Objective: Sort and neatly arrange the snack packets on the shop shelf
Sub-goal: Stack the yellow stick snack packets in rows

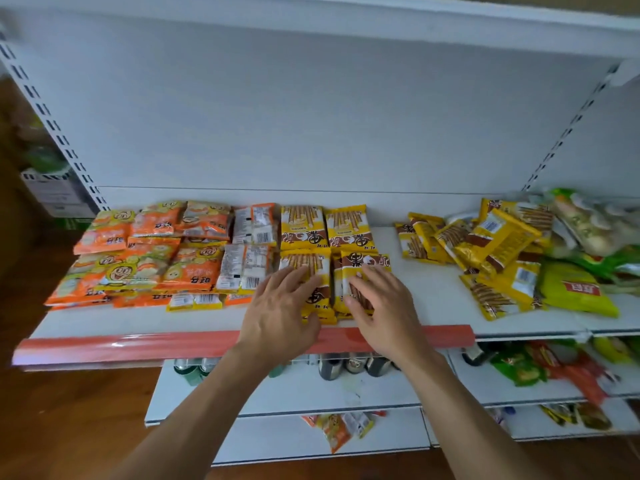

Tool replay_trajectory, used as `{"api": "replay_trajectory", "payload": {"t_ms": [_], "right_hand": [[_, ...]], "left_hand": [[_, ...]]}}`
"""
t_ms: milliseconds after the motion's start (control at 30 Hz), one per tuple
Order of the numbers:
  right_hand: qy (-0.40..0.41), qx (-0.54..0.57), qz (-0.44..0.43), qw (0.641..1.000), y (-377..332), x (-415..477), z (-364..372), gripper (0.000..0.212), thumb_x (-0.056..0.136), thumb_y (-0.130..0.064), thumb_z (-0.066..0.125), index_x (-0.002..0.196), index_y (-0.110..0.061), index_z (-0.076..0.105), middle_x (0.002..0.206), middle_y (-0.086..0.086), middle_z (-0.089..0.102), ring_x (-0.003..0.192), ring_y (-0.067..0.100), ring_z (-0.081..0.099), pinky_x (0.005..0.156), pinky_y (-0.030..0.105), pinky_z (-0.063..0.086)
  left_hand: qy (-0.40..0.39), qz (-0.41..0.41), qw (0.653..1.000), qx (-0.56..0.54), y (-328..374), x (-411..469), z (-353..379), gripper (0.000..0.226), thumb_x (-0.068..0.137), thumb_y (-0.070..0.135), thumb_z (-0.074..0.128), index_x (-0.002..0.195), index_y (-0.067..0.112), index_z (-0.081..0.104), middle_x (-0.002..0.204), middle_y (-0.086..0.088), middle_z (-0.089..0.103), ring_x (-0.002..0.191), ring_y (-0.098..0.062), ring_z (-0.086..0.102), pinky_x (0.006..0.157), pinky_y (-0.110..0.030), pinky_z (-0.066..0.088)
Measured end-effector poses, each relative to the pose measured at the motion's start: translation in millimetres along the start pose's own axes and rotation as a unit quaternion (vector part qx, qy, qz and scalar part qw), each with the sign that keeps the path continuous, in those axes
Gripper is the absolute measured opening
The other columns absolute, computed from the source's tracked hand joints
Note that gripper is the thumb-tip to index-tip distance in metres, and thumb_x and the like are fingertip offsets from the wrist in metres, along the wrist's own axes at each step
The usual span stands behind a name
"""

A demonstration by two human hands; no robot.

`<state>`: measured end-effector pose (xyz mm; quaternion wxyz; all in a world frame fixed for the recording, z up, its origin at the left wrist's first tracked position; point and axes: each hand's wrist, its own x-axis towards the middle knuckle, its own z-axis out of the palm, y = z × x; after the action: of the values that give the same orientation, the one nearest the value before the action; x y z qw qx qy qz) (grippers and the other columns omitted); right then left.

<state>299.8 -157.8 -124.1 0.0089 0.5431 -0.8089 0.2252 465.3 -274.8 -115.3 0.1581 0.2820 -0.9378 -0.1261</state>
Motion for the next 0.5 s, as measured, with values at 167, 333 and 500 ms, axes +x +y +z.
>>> {"api": "replay_trajectory", "payload": {"t_ms": [167, 333, 500], "right_hand": [[-0.012, 0.06, -0.001, 0.998, -2.7, 2.6, 6.8, 0.04, 0.104, -0.034, 0.043, 0.141, -0.022, 0.052, 0.155, -0.002, 0.037, 0.147, 0.015, 0.022, 0.118, 0.032, 0.017], [-0.019, 0.063, 0.016, 0.998, -8.7, 6.8, 8.4, 0.042, 0.103, -0.035, 0.044, 0.142, -0.022, 0.05, 0.155, -0.004, 0.037, 0.146, 0.013, 0.022, 0.118, 0.032, 0.019], [-0.019, 0.066, 0.033, 0.997, -8.1, 16.2, -2.9, 0.038, 0.095, -0.035, 0.058, 0.131, -0.022, 0.061, 0.142, -0.004, 0.051, 0.135, 0.015, 0.038, 0.11, 0.031, 0.027]], "left_hand": [[-0.016, 0.036, 0.999, -0.004, -7.4, 10.3, 2.0, 0.048, 0.095, 0.041, 0.053, 0.142, 0.032, 0.049, 0.153, 0.003, 0.039, 0.145, -0.02, 0.027, 0.118, -0.041, 0.021], [-0.021, 0.033, 0.999, -0.002, -7.5, 14.0, 3.6, 0.048, 0.094, 0.043, 0.054, 0.141, 0.033, 0.05, 0.152, 0.003, 0.042, 0.144, -0.02, 0.03, 0.117, -0.04, 0.02], [-0.046, 0.029, 0.998, -0.015, -8.5, 19.0, -5.6, 0.049, 0.091, 0.047, 0.054, 0.138, 0.034, 0.052, 0.148, 0.006, 0.046, 0.14, -0.018, 0.035, 0.115, -0.039, 0.023]]}}
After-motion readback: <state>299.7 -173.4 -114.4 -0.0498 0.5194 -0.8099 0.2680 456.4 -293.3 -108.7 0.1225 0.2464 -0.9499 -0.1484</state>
